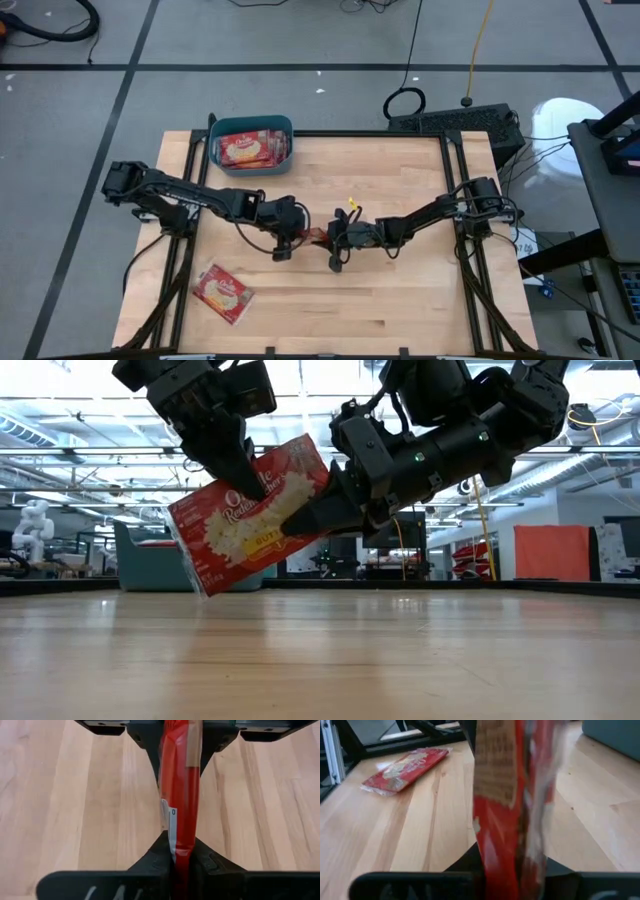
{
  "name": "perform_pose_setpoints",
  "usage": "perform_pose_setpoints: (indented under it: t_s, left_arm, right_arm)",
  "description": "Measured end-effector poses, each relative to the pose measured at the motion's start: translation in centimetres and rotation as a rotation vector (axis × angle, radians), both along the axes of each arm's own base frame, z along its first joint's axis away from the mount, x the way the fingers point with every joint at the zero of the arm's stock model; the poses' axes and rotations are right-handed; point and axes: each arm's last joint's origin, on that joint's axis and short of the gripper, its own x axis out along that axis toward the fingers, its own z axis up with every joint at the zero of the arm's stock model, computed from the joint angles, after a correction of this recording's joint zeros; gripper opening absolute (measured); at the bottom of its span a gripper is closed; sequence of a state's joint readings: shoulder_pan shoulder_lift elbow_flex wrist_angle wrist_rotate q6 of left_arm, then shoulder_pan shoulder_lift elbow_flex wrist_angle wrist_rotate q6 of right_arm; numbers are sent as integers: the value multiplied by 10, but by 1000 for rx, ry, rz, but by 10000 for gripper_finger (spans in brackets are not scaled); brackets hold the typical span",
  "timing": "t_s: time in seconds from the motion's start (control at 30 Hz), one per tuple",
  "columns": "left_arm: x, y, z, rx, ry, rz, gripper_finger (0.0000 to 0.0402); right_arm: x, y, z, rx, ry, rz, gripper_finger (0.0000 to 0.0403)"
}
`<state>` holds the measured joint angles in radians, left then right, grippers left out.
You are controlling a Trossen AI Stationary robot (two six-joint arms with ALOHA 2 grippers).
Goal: Sort popcorn bags into baskets
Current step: Put the red popcorn bag into the blue bin
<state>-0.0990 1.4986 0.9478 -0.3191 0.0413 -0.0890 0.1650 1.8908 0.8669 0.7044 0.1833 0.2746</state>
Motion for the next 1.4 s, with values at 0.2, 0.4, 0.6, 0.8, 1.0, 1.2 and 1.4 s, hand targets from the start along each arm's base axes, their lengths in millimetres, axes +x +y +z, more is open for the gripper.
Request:
perform_pose_setpoints:
  t_s: [0.2, 0.4, 0.6, 0.8, 1.0, 1.2, 1.4]
  left_arm:
    - [-6, 0, -2, 4, 58, -11, 52]
    - [-27, 2, 10, 24, 129, -29, 25]
    - [-56, 10, 41, 70, 121, -20, 23]
    - [-78, 24, 95, 199, 207, 96, 42]
    - [-89, 50, 147, 330, 193, 167, 22]
    - [-99, 93, 169, 545, 212, 273, 46]
    - [-107, 142, 164, 581, 295, 314, 40]
  right_arm:
    - [0, 0, 1, 2, -6, -1, 125]
    - [-1, 0, 7, -1, -5, 0, 203]
    - [-7, 1, 20, -4, 9, 6, 230]
    - [-15, 8, 19, -48, 18, 49, 229]
    - [-17, 14, 18, -87, 27, 85, 223]
    - [-18, 21, 19, -127, 8, 123, 222]
    - [-17, 23, 21, -152, -15, 136, 222]
